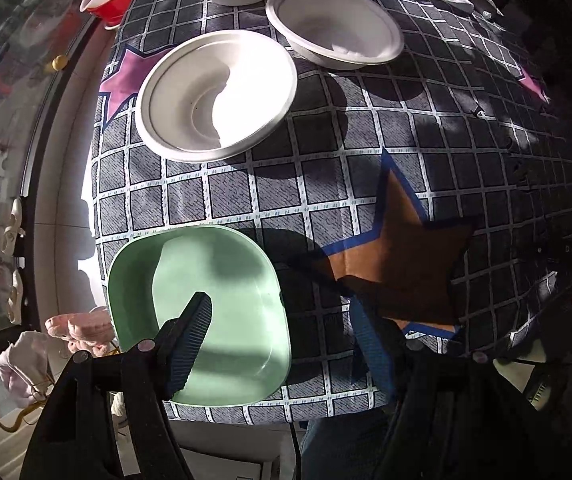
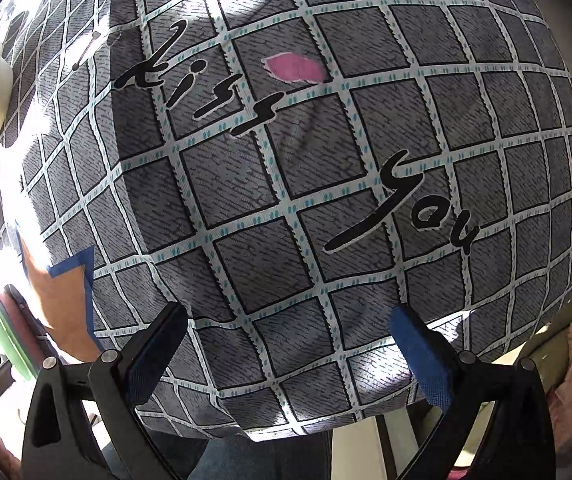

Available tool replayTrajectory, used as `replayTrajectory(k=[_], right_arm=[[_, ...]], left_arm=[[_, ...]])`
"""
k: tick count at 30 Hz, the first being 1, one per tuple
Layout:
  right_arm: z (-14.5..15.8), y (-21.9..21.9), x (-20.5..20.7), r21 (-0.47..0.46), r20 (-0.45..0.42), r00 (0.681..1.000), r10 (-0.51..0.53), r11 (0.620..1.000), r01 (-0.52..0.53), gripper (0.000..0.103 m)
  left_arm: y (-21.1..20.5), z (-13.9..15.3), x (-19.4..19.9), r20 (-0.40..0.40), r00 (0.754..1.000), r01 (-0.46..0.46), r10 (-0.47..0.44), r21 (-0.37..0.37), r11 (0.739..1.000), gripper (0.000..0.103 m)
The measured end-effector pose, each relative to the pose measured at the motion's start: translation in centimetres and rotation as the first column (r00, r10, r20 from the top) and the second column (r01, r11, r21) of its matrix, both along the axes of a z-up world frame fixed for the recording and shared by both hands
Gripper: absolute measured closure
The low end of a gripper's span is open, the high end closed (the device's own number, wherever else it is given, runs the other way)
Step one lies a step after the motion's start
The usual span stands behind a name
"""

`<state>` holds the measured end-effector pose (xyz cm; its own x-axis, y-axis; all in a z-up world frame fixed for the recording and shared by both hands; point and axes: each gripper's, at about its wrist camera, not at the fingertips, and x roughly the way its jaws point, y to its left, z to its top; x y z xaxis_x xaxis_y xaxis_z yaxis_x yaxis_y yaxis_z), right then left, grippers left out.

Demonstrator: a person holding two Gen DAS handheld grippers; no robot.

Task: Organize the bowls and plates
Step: 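Open both tools and withdraw from the plate stack, then reach both tools to a white paper bowl and grip its rim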

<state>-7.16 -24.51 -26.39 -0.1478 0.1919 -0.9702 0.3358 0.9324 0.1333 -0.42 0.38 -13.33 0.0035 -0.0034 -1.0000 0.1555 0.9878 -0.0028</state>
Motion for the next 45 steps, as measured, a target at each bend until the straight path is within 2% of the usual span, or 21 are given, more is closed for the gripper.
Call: replayTrajectory(k=[1,4,9,14,22,23,32,35,38,43,44,45], right_arm=[[0.8,-1.2,0.1,0.004,0.016,1.000,-0.007,1.000,0.007,0.001],[3.4,-1.0,1.5,0.021,0.074,0.997,-0.003,1.000,0.001,0.001],[7.1,2.4,5.5,0.077,0.167,0.985,0.045,0.995,-0.059,0.001],[9.1,6.6,10.6,0.086,0.213,0.970,0.114,0.987,-0.135,0.001],[9.3,7.0,14.4,0.096,0.238,0.959,0.152,0.979,-0.179,0.001],[9.8,5.7,14.6,0.101,0.236,0.960,0.152,0.978,-0.180,0.001],[7.8,7.4,19.2,0.125,0.223,0.960,0.169,0.972,-0.200,0.001],[7.0,8.6,20.5,0.125,0.220,0.959,0.181,0.969,-0.212,0.001],[6.4,9.5,21.6,0.126,0.224,0.956,0.187,0.968,-0.218,0.001],[5.5,11.2,22.9,0.139,0.222,0.953,0.206,0.961,-0.240,0.001],[5.4,11.4,23.0,0.136,0.225,0.951,0.210,0.960,-0.244,0.003],[5.3,11.7,23.1,0.136,0.224,0.951,0.216,0.959,-0.249,0.014]], left_arm=[[-0.4,0.3,0.4,0.005,1.000,0.001,-0.001,-0.008,1.000,0.028],[-1.7,1.3,2.3,0.033,0.999,0.013,-0.012,-0.021,1.000,0.028],[-3.2,3.1,6.1,0.098,0.995,0.014,-0.012,-0.023,1.000,0.028],[-3.7,4.1,9.9,0.143,0.990,-0.015,0.017,-0.013,1.000,0.027],[-3.5,3.2,14.8,0.163,0.986,-0.051,0.047,0.023,0.998,0.025],[-3.4,3.0,15.4,0.162,0.986,-0.055,0.050,0.028,0.998,0.025],[-3.2,1.1,20.4,0.176,0.983,-0.070,0.056,0.076,0.995,0.025],[-3.1,-0.1,21.7,0.168,0.984,-0.077,0.060,0.097,0.992,0.025],[-2.8,-1.3,22.6,0.143,0.987,-0.080,0.067,0.086,0.993,0.025],[-3.0,-3.5,23.1,0.100,0.994,-0.049,0.038,0.111,0.993,0.025],[-3.0,-3.8,23.2,0.097,0.995,-0.046,0.035,0.113,0.993,0.030],[-3.0,-4.1,23.3,0.093,0.995,-0.042,0.032,0.107,0.993,0.034]])
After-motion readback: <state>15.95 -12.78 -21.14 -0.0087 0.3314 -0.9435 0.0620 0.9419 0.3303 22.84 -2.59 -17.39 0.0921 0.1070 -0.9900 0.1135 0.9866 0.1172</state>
